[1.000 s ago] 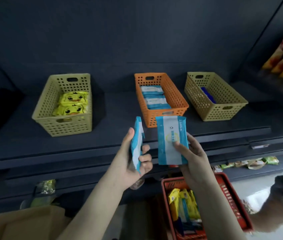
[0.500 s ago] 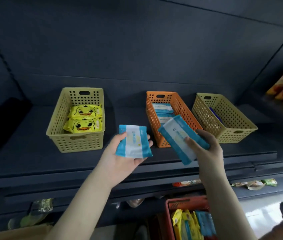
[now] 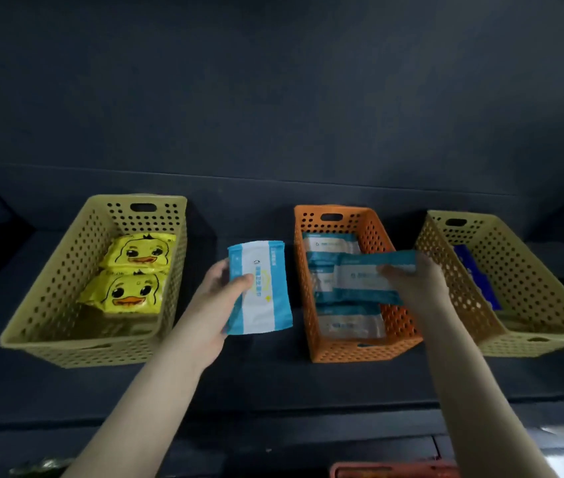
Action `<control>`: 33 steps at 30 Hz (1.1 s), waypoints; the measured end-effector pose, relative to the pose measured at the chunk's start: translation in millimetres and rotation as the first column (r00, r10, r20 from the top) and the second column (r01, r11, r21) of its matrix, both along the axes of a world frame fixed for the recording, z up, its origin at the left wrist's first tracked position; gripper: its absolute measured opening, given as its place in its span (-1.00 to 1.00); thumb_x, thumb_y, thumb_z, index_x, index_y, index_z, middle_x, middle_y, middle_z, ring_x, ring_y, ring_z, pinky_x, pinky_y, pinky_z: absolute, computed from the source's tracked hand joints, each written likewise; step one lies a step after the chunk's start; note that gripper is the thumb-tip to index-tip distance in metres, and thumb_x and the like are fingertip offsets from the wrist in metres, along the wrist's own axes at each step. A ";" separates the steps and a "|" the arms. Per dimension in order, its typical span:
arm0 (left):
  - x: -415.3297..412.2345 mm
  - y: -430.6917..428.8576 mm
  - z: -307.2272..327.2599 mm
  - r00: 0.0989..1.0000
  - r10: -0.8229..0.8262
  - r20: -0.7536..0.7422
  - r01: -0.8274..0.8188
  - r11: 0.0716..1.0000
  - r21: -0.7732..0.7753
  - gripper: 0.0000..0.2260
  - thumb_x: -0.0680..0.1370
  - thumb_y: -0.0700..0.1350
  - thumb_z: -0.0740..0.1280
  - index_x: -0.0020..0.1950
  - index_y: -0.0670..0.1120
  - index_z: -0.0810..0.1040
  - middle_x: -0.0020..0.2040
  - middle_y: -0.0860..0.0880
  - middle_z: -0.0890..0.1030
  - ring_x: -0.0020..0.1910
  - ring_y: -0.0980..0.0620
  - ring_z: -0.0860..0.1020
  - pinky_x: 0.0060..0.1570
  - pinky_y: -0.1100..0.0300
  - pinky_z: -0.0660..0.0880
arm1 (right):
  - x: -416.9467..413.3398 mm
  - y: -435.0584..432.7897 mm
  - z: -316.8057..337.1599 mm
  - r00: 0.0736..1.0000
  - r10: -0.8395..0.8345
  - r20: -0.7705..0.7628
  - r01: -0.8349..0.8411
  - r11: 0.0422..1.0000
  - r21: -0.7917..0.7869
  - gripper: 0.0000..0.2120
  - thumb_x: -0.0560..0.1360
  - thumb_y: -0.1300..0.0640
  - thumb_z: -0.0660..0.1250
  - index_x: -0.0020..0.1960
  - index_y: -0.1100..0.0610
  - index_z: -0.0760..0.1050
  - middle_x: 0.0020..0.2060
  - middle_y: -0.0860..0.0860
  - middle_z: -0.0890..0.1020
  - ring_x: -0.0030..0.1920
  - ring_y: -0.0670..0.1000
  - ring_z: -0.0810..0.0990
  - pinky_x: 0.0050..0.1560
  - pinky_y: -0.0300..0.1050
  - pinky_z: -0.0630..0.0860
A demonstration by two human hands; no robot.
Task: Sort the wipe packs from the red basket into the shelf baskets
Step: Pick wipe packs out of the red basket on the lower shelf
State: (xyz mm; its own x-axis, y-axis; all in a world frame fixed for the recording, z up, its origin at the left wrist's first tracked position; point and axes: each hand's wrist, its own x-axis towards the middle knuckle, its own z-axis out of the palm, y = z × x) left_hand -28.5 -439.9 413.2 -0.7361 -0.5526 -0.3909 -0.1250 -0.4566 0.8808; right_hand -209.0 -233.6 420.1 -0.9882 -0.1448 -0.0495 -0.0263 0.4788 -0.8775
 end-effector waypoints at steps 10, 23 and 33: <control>-64.4 -5.9 -14.9 0.964 0.253 0.087 -0.263 0.953 0.148 -0.75 0.57 -0.02 0.34 0.18 -0.11 0.48 -0.01 -0.10 0.69 -0.18 -0.01 0.70 -0.17 -0.01 0.63 | -51.9 -49.3 -40.5 0.959 0.188 0.213 -0.228 0.956 0.186 -0.79 0.45 0.16 0.43 0.07 0.06 0.52 -0.10 -0.02 0.65 -0.23 -0.12 0.58 -0.32 -0.25 0.45; -73.1 -3.2 -0.4 0.953 0.296 -0.062 -0.279 0.940 0.198 -0.88 0.63 -0.10 0.24 -0.06 -0.12 0.43 -0.12 -0.09 0.72 -0.14 0.01 0.70 -0.26 0.11 0.63 | -38.8 -52.6 -17.5 0.924 0.380 0.053 -0.378 0.925 -0.037 -0.73 0.56 -0.06 0.29 0.13 0.06 0.60 -0.01 -0.10 0.67 -0.04 -0.16 0.66 -0.12 -0.41 0.50; -87.6 17.0 -25.8 0.997 -0.004 0.076 0.056 0.714 -0.698 -0.83 0.59 0.02 0.28 0.12 0.00 0.56 0.01 0.19 0.61 0.03 0.31 0.56 0.03 0.39 0.47 | -51.2 -7.9 33.6 0.810 0.556 0.187 -0.582 0.801 0.142 -0.68 0.48 0.24 0.40 0.22 0.08 0.56 -0.06 -0.16 0.65 -0.12 -0.24 0.65 -0.14 -0.36 0.57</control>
